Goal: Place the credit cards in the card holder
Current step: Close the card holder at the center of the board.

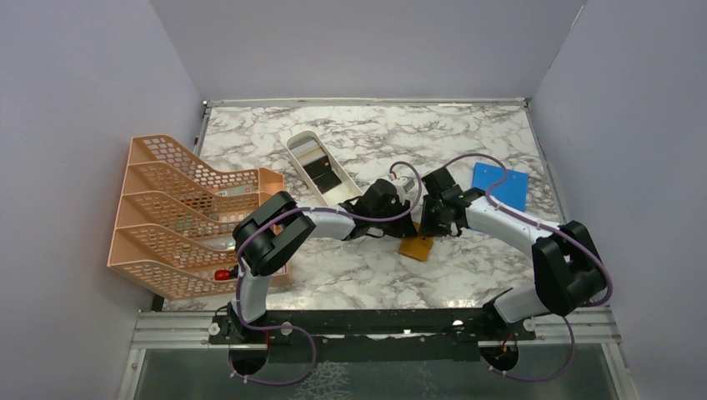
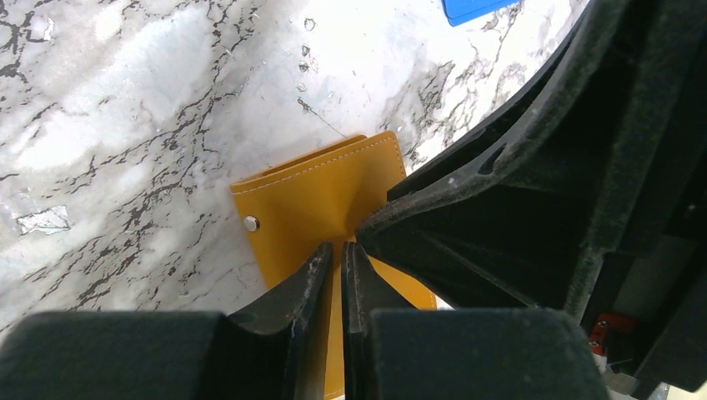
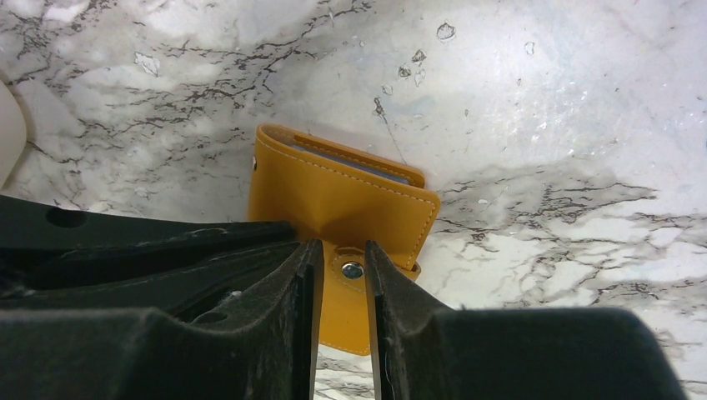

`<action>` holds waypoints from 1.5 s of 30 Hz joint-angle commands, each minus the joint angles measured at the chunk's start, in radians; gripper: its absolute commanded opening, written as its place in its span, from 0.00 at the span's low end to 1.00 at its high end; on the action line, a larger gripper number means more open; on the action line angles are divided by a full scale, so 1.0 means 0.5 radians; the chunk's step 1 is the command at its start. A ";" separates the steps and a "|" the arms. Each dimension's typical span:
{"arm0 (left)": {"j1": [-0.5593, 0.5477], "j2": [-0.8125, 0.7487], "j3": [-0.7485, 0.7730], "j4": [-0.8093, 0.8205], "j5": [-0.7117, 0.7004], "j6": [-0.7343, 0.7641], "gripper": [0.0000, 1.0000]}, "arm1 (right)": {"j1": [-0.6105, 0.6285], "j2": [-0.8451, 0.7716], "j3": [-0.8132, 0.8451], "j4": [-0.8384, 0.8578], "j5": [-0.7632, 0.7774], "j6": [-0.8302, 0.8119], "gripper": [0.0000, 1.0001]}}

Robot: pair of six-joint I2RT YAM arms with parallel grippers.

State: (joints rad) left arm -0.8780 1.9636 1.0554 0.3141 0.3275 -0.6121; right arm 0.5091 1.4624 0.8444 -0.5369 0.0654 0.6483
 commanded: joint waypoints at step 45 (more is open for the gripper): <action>0.020 -0.371 -0.202 -0.154 0.021 -0.020 0.26 | -0.015 -0.139 -0.079 0.230 -0.276 -0.393 0.46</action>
State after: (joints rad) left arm -0.8696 1.8130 0.9730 0.2420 0.3294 -0.6285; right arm 0.5037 1.3785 0.7788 -0.4683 -0.0425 0.4988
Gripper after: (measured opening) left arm 0.256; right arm 0.457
